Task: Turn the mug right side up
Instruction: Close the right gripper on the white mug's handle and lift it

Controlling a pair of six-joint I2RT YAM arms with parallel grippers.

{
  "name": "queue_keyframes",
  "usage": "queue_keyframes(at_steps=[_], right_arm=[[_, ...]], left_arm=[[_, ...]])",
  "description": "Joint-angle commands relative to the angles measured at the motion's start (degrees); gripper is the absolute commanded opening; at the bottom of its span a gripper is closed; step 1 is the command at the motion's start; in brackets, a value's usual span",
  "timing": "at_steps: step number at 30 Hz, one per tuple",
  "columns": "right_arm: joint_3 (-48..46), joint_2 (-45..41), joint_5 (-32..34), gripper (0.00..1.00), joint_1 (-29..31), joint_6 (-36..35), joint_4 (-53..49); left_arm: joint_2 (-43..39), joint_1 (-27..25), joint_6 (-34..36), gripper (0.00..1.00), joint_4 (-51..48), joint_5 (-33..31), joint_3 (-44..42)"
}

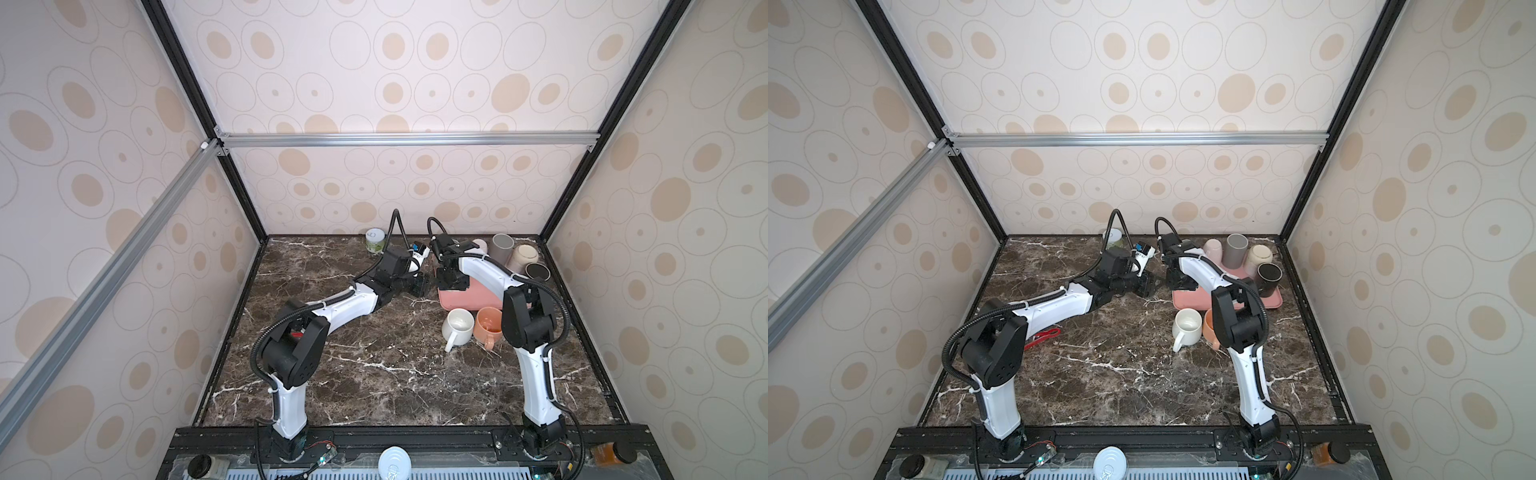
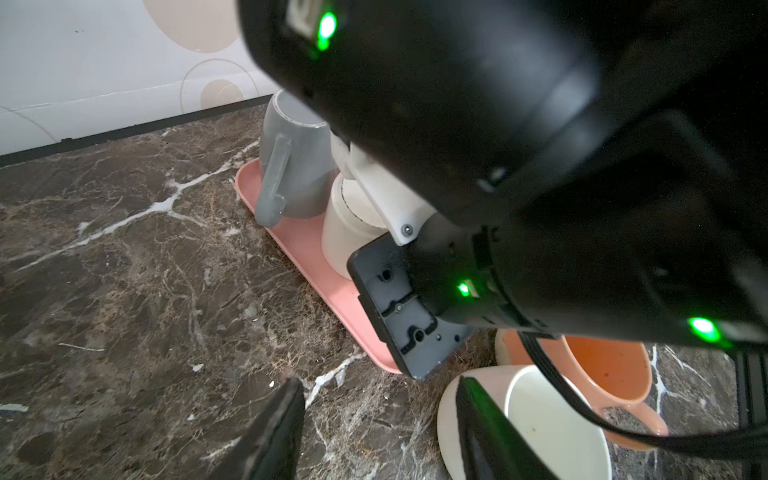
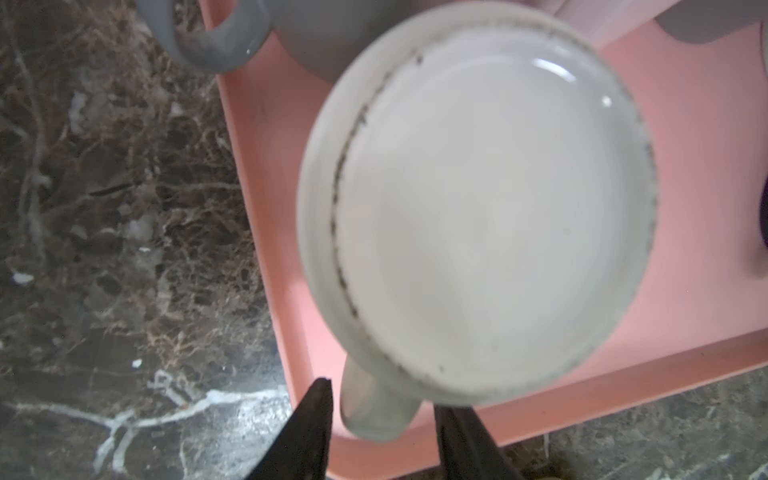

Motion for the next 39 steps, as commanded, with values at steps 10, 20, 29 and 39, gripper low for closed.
queue_keyframes(at_steps=[10,20,29,39], right_arm=[[8.5,3.0,8.8,0.52,-0.3,11.1,-9.8],[-4.2,-3.9,5.3,0.49,-2.4,6.8,2.7],[-2.6,-1.9,5.0,0.39,-2.5,0.4,4.1],[-0.8,-1.2,5.0,0.11,-2.7,-3.4,3.2]], left_arm=[[-0.8,0.8,0.7,0.59,1.6,1.5,-0.7],[0.0,0.7,0.0,0.59,2.5,2.1,-1.0],[0.3,0.8,0.1,0.59,2.4,2.1,-0.9],[0.5,0.8,1.0,0.59,1.5,1.5,-0.5]])
